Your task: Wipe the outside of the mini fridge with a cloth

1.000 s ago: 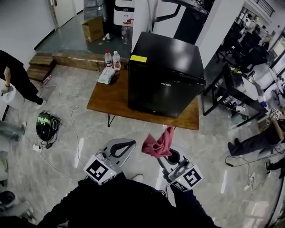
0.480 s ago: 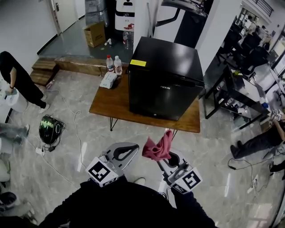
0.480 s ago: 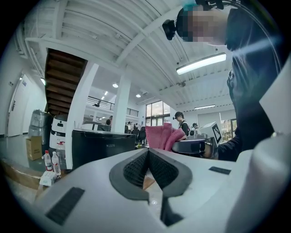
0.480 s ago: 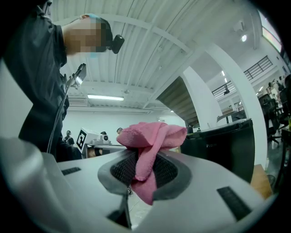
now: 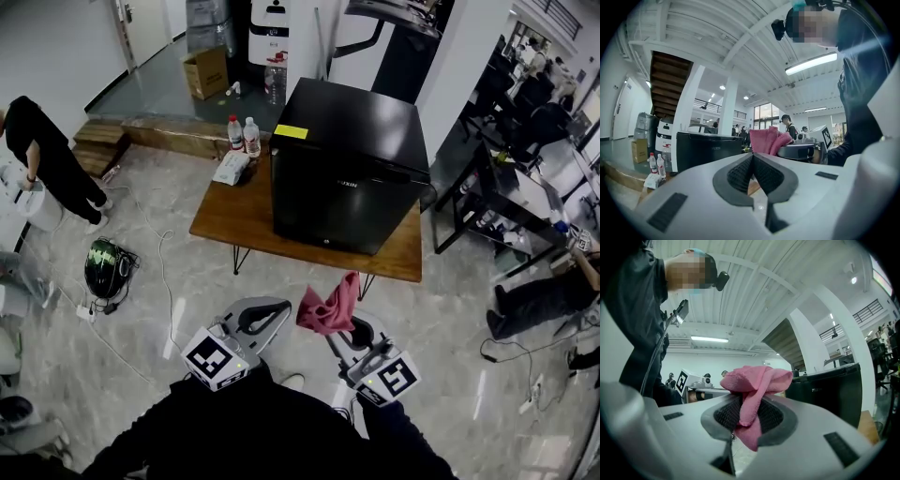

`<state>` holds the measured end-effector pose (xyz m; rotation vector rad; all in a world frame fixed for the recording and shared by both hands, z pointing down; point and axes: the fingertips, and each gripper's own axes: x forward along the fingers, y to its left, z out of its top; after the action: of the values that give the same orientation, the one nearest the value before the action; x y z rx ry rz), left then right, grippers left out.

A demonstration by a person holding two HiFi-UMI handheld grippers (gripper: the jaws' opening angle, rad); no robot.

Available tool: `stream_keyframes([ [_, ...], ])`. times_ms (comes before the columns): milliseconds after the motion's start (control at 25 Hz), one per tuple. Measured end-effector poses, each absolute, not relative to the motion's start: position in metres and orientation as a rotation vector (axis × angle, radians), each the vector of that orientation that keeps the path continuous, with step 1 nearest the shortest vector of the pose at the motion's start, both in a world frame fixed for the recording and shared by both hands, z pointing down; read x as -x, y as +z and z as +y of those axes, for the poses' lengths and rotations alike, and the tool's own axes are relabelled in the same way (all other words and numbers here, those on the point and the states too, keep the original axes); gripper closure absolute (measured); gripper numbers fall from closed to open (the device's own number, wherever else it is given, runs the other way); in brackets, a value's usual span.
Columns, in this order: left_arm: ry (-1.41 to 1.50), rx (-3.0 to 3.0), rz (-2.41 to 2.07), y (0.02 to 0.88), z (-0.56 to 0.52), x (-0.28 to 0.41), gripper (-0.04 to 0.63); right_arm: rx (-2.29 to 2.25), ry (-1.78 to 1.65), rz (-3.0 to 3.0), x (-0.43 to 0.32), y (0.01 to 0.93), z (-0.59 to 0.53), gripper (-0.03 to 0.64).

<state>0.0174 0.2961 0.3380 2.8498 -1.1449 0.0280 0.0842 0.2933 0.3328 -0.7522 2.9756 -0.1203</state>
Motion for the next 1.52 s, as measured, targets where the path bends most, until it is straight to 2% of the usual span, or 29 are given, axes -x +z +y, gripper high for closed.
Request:
stream_keyframes([
  [480, 0.043, -2.818, -1.19, 0.351, 0.215, 0.029, 0.589, 0.848, -0.159, 2.981, -0.037, 0.348, 0.213, 0.526],
  [1000, -0.023, -2.856, -1.144, 0.317, 0.082, 0.092, 0.589, 1.005, -0.081, 2.949, 0.025, 0.324, 0.078, 0.526],
  [1520, -0.073, -2.931, -1.197, 0.241, -0.043, 0.152, 0.589, 1.092, 0.338, 3.252, 0.069, 0.244, -0.046, 0.526],
])
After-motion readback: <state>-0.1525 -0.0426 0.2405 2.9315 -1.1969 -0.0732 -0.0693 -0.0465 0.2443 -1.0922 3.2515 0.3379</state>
